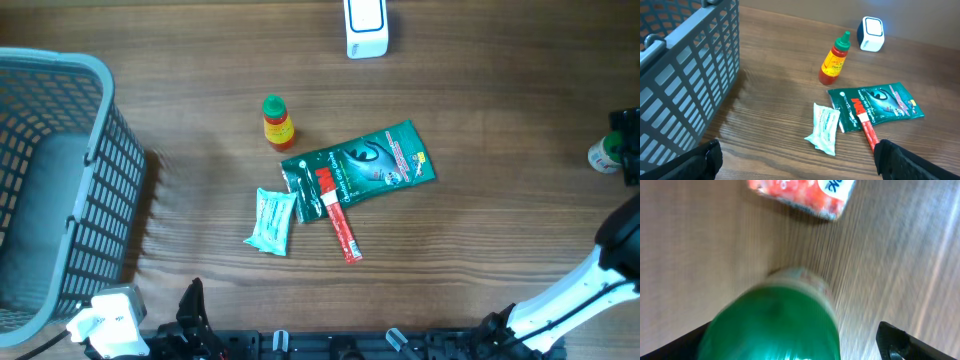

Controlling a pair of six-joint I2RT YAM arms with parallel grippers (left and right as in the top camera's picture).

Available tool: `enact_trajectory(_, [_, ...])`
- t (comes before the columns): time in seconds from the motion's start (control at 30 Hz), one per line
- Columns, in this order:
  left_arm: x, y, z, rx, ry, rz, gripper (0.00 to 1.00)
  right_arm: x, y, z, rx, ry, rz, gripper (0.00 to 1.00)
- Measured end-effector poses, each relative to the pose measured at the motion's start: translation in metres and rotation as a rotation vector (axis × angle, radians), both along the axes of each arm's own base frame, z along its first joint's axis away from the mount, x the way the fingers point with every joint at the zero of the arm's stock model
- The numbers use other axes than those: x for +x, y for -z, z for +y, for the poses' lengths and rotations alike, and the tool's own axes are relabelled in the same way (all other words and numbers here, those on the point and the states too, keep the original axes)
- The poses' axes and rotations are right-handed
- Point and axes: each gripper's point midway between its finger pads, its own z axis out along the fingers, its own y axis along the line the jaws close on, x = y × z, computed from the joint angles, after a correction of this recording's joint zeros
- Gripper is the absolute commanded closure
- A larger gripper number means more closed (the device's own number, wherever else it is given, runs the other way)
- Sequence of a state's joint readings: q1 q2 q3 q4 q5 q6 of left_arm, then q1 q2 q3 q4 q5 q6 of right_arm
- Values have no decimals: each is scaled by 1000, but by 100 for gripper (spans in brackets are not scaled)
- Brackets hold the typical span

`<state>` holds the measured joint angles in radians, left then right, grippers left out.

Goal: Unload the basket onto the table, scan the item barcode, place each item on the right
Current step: 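Reach the right gripper to the red-capped sriracha bottle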

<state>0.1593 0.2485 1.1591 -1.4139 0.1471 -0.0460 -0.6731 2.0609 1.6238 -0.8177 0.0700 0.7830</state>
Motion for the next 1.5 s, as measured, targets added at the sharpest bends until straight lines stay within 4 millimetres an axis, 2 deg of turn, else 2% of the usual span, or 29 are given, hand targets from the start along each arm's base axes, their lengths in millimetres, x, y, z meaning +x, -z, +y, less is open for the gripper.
enact_trajectory(0.07, [0,0,0,0,0,0,0,2,-25,5,-5,9,-55,0])
enact_trajectory(0.17, [0,0,0,0,0,0,0,2,-75,16,-33,3,-141,0])
enact_trajectory(0.23, [0,0,0,0,0,0,0,1,-109,34,-54,-25,-191,0])
enact_trajectory(0.3, [0,0,0,0,0,0,0,3,-141,64,-68,-86,-237,0])
enact_trajectory(0.37, [0,0,0,0,0,0,0,22,-166,121,-43,-236,-301,0])
enact_trajectory(0.43, [0,0,0,0,1,0,0,43,-170,176,2,-409,-330,0])
enact_trajectory(0.47, [0,0,0,0,0,0,0,53,-170,211,30,-516,-341,0])
enact_trajectory(0.5, [0,0,0,0,0,0,0,65,-171,271,67,-697,-360,0])
enact_trajectory(0.53, [0,0,0,0,0,0,0,67,-172,294,79,-765,-370,0])
enact_trajectory(0.67, [0,0,0,0,0,0,0,74,-191,421,25,-1213,-484,0])
enact_trajectory(0.77, [0,0,0,0,0,0,0,64,-207,497,-65,-1488,-587,0])
enact_trajectory(0.83, [0,0,0,0,0,0,0,54,-213,534,-119,-1634,-634,0])
enact_trajectory(0.9, [0,0,0,0,0,0,0,48,-205,563,-150,-1753,-650,0])
enact_trajectory(1.0, [0,0,0,0,0,0,0,48,-179,603,-195,-1907,-654,0])
enact_trajectory(1.07, [0,0,0,0,0,0,0,51,-150,637,-238,-2007,-657,0])
enact_trajectory(1.17, [0,0,0,0,0,0,0,54,-123,667,-282,-2073,-666,0])
enact_trajectory(1.33, [0,0,0,0,0,0,0,62,-104,687,-317,-2096,-700,0])
enact_trajectory(1.43, [0,0,0,0,0,0,0,65,-80,690,-305,-2106,-657,14])
enact_trajectory(1.5, [0,0,0,0,0,0,0,65,-60,690,-294,-2117,-615,18])
